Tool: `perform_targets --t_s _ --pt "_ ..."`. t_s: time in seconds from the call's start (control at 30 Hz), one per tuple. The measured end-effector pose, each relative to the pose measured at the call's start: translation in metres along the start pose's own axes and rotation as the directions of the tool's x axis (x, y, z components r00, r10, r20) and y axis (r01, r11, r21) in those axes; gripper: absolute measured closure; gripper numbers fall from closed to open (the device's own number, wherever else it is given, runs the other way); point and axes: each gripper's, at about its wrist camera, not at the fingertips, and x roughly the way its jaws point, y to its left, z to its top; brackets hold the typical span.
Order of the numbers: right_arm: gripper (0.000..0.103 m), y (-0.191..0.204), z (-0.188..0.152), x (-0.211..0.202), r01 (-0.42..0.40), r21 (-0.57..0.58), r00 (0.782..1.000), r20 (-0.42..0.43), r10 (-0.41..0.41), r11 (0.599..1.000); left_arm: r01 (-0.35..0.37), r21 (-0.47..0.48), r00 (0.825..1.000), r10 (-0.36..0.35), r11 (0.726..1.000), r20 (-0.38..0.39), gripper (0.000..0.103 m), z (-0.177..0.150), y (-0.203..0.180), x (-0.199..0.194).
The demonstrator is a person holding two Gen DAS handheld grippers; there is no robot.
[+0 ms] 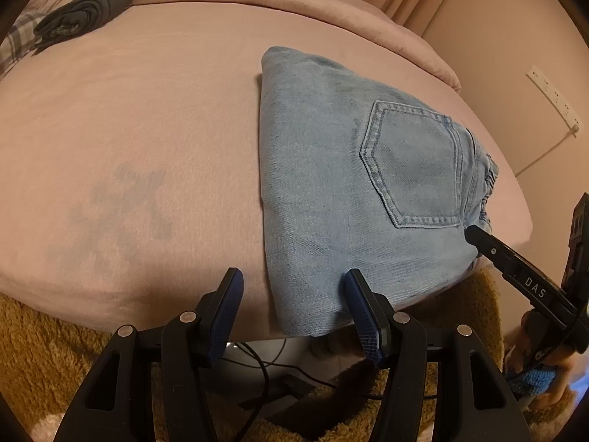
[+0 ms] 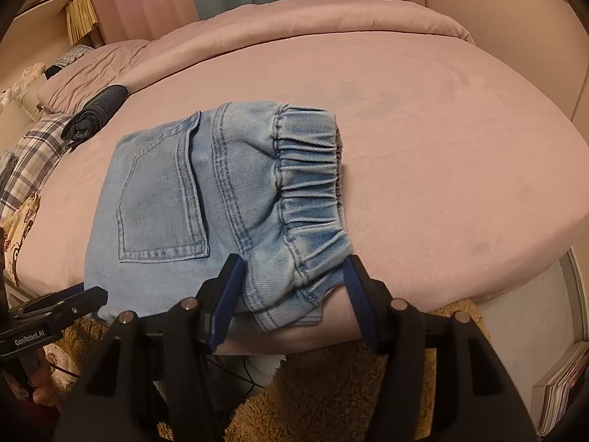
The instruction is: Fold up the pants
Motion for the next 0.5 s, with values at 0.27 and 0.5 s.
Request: perform_targets --t_s 0.27,0.5 --pt "0.043 -0.007 0.002 -0.003 -0.029 0.004 0.999 -0.014 0.029 1.0 0.052 -0.033 0.998 -0.053 0.998 -0.041 0.043 0.016 0.008 -0.011" --pt "0.029 -0.021 0.009 -0.018 -0.114 0.017 0.993 0.034 0.113 0.993 0.044 0.025 0.996 -0.046 0.999 0.071 0.03 0.038 0.007 -0.033"
